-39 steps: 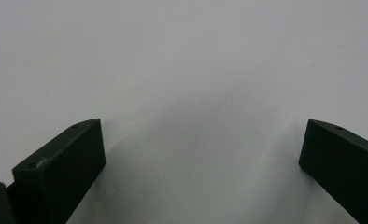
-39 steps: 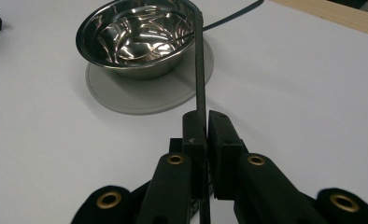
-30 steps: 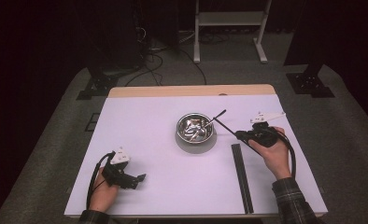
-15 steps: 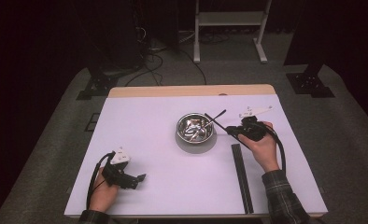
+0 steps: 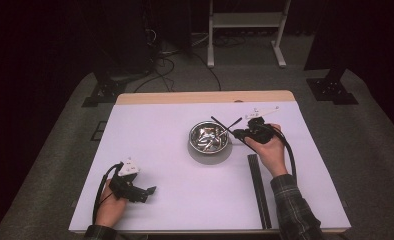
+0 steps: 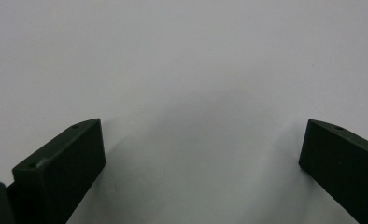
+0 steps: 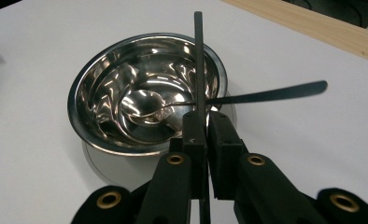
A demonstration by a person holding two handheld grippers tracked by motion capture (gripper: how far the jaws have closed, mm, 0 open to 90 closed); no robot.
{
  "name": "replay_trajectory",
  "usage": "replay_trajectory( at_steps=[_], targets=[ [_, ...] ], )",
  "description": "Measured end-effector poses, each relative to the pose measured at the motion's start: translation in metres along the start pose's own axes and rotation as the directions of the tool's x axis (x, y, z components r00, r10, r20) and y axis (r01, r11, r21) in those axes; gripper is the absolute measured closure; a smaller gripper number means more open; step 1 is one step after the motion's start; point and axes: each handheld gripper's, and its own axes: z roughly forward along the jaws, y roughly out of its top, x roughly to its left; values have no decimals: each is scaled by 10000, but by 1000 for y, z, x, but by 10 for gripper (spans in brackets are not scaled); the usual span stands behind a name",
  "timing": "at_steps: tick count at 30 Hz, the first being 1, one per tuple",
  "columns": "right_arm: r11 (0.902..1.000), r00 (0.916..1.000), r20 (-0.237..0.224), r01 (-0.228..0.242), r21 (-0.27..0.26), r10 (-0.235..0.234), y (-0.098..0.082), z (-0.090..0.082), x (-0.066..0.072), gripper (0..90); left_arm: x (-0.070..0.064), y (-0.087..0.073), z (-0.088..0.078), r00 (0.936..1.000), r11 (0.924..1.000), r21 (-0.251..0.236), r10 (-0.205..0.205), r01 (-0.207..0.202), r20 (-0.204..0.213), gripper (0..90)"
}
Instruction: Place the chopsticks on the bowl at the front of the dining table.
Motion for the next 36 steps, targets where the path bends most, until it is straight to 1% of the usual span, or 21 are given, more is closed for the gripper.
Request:
replay_trajectory(
  at_steps=[10,18,25,36],
  targets=[
    [10000,10000,-22,68,53,-68,16,18,4,855,0,0,0,10000,10000,1,0,0,0,0],
    [9999,9999,-87,-54,143,55,24,34,4,855,0,0,0,10000,10000,-1,0,0,1,0],
    [9996,9997,-123,-195,225,198,28,47,4,855,0,0,0,10000,10000,-3,4,-4,1,0],
    [9988,9999,-77,-113,468,117,33,61,6,854,0,0,0,10000,10000,-5,4,-4,1,0]
  ],
)
